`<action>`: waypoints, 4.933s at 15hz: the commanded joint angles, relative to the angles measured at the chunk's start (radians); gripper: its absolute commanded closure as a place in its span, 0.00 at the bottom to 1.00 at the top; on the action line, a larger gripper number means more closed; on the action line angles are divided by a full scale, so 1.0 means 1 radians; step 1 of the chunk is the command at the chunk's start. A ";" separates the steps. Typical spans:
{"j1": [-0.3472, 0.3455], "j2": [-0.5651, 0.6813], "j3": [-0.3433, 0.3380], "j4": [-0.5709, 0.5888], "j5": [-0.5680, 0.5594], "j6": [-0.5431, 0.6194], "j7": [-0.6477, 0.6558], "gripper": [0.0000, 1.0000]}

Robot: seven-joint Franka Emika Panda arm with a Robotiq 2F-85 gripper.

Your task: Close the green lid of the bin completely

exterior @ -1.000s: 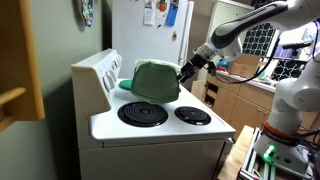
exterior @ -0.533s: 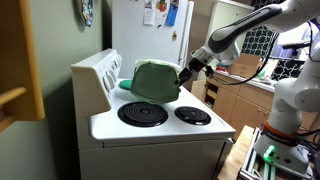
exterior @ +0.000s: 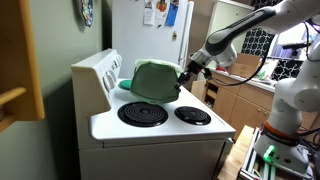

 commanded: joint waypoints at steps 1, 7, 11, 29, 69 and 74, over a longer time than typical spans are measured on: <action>0.003 0.005 -0.020 0.003 -0.042 -0.012 0.046 1.00; 0.005 -0.068 -0.054 0.020 -0.003 -0.178 0.134 0.97; -0.028 -0.100 -0.102 0.086 0.032 -0.440 0.233 0.97; -0.221 -0.021 -0.100 0.144 0.407 -0.888 0.469 0.88; -0.324 0.114 -0.158 0.126 0.990 -1.244 0.954 0.97; -0.317 0.111 -0.162 0.108 1.142 -1.223 1.079 0.97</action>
